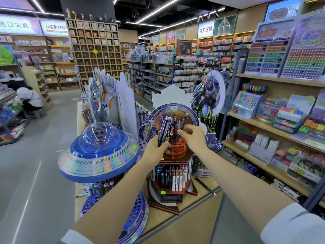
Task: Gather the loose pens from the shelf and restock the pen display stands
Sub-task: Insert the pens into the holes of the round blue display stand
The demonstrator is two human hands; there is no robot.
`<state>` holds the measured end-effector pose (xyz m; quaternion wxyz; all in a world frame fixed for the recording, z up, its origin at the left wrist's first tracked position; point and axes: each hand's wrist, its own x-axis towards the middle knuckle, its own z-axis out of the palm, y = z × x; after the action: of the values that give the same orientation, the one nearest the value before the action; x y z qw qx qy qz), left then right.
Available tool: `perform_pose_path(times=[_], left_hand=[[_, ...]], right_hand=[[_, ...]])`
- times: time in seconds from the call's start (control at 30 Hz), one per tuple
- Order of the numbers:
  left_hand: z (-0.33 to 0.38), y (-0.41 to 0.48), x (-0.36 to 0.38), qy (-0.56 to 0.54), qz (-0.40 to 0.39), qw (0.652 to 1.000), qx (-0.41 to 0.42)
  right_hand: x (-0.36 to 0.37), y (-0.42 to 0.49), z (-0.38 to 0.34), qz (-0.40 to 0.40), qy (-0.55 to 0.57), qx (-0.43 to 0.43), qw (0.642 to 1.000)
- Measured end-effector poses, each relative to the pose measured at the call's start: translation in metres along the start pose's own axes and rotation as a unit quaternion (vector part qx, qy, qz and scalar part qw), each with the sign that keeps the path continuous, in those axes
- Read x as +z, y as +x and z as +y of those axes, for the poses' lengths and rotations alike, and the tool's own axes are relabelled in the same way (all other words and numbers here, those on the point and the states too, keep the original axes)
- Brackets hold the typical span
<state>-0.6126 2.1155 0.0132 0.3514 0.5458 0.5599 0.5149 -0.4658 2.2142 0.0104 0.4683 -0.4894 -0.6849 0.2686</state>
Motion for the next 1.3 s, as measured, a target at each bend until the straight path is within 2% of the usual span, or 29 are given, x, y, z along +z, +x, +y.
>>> perform_pose_path(times=[0.13,0.27,0.6,0.77,0.83,0.93,1.07,1.17,1.3], left_hand=[[-0.003,0.003,-0.004,0.000,-0.001,1.000,0.000],[-0.006,0.006,-0.007,-0.019,-0.023,1.000,-0.003],[-0.005,0.002,-0.008,-0.040,-0.042,0.998,-0.012],[-0.005,-0.001,-0.005,-0.045,-0.058,0.997,-0.016],[-0.004,-0.005,-0.002,-0.058,-0.084,0.995,-0.013],[-0.002,-0.010,0.005,-0.061,-0.118,0.991,-0.006],[0.001,-0.013,0.011,-0.072,-0.145,0.987,-0.002],[0.004,-0.014,0.013,-0.078,-0.152,0.985,0.001],[0.003,-0.011,0.014,-0.044,-0.121,0.992,0.002]], right_hand=[[0.005,0.000,-0.003,-0.014,-0.052,-0.008,0.999],[0.008,-0.004,-0.004,0.003,-0.036,0.016,0.999],[0.012,-0.007,0.005,-0.036,-0.006,0.037,0.999],[-0.002,-0.023,-0.006,-0.007,0.098,-0.014,0.995],[-0.009,-0.031,-0.014,-0.066,0.157,-0.009,0.985],[-0.014,-0.041,-0.020,-0.151,0.183,0.016,0.971],[-0.024,-0.045,-0.016,-0.167,0.242,0.054,0.954],[-0.031,-0.046,-0.014,-0.178,0.240,0.073,0.952],[-0.033,-0.046,-0.015,-0.143,0.248,0.085,0.954]])
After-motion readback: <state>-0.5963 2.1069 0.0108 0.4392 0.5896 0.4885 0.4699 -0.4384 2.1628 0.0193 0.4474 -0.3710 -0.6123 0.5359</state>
